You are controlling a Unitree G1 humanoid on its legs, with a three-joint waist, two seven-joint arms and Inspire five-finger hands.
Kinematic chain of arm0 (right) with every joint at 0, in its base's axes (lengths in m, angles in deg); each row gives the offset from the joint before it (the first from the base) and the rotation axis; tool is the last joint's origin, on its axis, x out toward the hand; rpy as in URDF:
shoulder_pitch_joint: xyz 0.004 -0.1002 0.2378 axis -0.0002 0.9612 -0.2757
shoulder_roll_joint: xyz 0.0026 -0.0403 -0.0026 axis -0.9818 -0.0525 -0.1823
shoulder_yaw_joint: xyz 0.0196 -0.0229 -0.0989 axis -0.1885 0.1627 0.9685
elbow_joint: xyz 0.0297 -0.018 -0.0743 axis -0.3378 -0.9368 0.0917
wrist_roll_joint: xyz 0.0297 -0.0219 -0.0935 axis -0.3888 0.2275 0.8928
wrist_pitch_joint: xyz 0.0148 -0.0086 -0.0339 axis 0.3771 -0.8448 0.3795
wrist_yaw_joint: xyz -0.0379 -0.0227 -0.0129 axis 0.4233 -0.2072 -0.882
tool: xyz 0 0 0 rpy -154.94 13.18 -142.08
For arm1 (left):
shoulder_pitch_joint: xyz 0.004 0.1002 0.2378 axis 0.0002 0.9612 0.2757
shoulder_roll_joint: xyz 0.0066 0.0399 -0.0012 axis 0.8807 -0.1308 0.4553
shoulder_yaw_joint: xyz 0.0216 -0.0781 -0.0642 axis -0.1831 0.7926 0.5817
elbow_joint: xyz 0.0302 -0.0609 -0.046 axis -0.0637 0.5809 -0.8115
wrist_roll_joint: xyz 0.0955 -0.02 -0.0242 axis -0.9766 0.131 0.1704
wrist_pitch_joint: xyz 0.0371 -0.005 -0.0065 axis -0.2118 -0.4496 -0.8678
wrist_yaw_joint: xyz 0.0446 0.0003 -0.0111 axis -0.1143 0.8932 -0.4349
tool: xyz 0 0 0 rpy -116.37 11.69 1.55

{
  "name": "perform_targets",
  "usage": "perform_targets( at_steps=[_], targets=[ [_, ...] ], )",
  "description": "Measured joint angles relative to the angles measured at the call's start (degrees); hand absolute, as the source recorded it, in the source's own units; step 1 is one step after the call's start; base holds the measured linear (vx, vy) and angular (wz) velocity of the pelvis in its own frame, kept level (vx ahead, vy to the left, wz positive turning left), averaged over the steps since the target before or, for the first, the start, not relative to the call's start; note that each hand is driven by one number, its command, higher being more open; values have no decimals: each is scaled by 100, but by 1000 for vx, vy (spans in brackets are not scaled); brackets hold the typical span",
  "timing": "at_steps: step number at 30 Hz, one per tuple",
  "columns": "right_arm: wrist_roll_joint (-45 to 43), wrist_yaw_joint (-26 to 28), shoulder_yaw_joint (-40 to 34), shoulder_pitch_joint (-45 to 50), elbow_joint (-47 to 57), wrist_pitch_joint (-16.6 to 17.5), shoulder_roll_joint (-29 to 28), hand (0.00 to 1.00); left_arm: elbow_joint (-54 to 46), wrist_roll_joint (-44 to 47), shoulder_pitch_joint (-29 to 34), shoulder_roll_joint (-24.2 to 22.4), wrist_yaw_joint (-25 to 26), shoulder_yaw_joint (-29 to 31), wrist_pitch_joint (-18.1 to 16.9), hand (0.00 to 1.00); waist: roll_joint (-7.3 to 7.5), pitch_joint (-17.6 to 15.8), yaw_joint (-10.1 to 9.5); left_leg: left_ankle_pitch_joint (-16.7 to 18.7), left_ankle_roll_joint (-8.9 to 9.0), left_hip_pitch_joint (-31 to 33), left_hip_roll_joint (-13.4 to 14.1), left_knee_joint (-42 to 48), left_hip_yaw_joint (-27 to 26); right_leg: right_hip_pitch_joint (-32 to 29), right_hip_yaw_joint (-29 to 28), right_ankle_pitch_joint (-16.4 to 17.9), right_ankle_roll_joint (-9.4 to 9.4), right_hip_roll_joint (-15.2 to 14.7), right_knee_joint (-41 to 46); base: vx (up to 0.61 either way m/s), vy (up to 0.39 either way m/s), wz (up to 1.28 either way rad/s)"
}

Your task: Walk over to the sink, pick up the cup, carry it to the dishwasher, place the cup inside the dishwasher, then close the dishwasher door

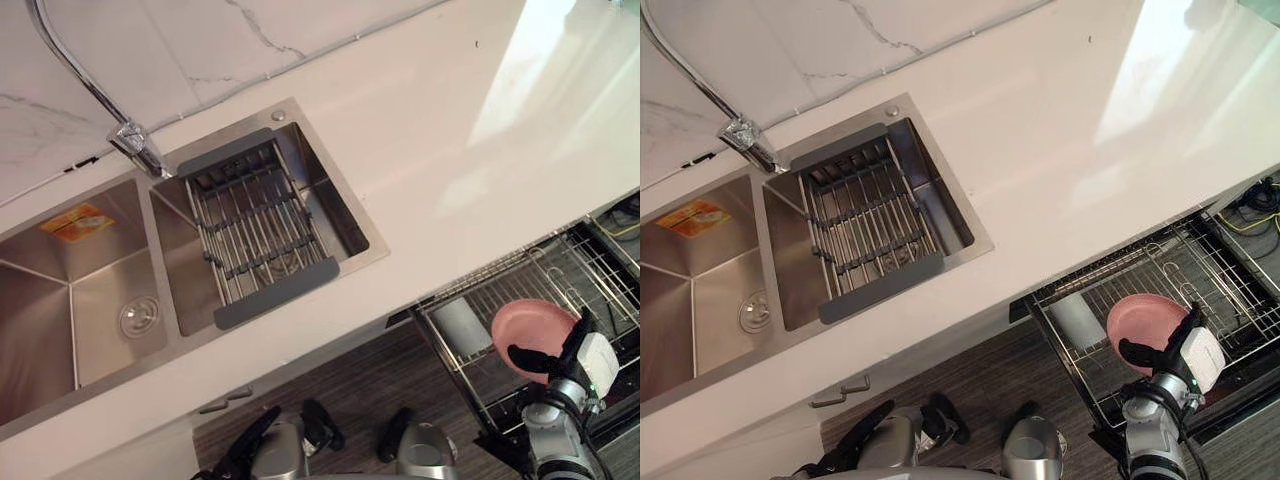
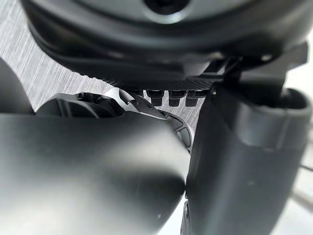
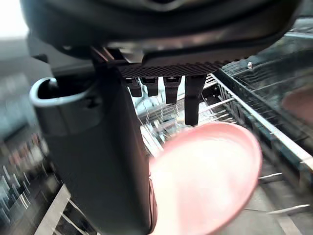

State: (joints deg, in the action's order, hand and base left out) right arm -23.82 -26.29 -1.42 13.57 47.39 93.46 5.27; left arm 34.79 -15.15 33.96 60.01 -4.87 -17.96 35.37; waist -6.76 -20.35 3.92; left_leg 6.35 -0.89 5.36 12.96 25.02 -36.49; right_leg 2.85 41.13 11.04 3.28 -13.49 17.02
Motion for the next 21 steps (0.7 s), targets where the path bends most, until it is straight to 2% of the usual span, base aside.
perform_targets(
  at_steps=[2,4,5,7,8,12,13,15,16,18,19,21],
  targets=[
    [-290,-8,-64,139,387,325,-205,100,0,-62,5,-32,2,95,3,100,4,-3,4,8,0,-5,42,85,-7,7,-49,2,-3,12,-5,-40,-22,-15],
    [-876,50,-140,431,1067,983,-574,100,1,-126,28,-60,7,210,6,100,24,-15,8,48,7,-44,161,273,-39,45,-173,4,-10,69,-33,-31,-35,-27],
    [-964,88,-163,473,1143,1064,-622,100,0,-143,30,-63,7,219,6,100,35,-21,9,53,6,-51,174,295,-44,52,-186,5,-10,75,-37,-13,-31,-24],
    [-1417,265,-319,729,1625,1648,-827,100,4,-146,46,-83,74,348,64,100,53,-31,23,76,-2,-131,287,474,-140,124,-327,0,-13,138,-102,2,-39,-29],
    [-1445,268,-409,805,1727,1778,-876,100,8,-146,46,-83,95,375,79,100,54,-32,28,78,-4,-153,320,518,-196,143,-351,-5,-13,155,-127,11,-47,-29],
    [-2429,129,-1630,905,2083,2537,-941,100,124,-68,75,-62,137,430,82,100,85,5,166,84,-11,-203,457,708,-343,272,-389,-44,1,246,-286,24,-45,-8],
    [-2578,95,-1811,905,2084,2595,-941,100,124,-51,84,-61,152,430,82,100,91,12,176,84,-11,-214,463,714,-347,295,-388,-54,1,258,-313,43,-51,-5],
    [-3857,161,-2727,917,1836,2880,-908,100,121,77,169,-48,341,431,82,100,170,137,235,84,-10,-297,475,697,-396,412,-393,-89,11,319,-460,64,-64,-7],
    [-4206,206,-2894,913,1686,2929,-887,100,120,90,200,-40,379,433,82,100,201,174,257,84,-10,-337,482,693,-433,454,-395,-99,16,335,-502,70,-62,-10],
    [-5385,509,-3446,898,950,3023,-860,100,120,196,295,-14,583,435,82,100,300,283,329,83,-9,-522,491,658,-608,623,-426,-120,26,361,-633,49,-34,-13],
    [-5610,596,-3528,899,764,3028,-878,100,121,196,302,-16,630,434,82,100,304,330,339,84,-8,-532,490,646,-645,624,-443,-124,29,361,-646,40,-14,-18],
    [-6528,1230,-3649,870,203,2919,-1115,100,140,216,299,-43,845,433,83,100,311,381,419,79,0,-612,439,540,-680,653,-480,-160,36,361,-704,24,1,-16]
  ],
)
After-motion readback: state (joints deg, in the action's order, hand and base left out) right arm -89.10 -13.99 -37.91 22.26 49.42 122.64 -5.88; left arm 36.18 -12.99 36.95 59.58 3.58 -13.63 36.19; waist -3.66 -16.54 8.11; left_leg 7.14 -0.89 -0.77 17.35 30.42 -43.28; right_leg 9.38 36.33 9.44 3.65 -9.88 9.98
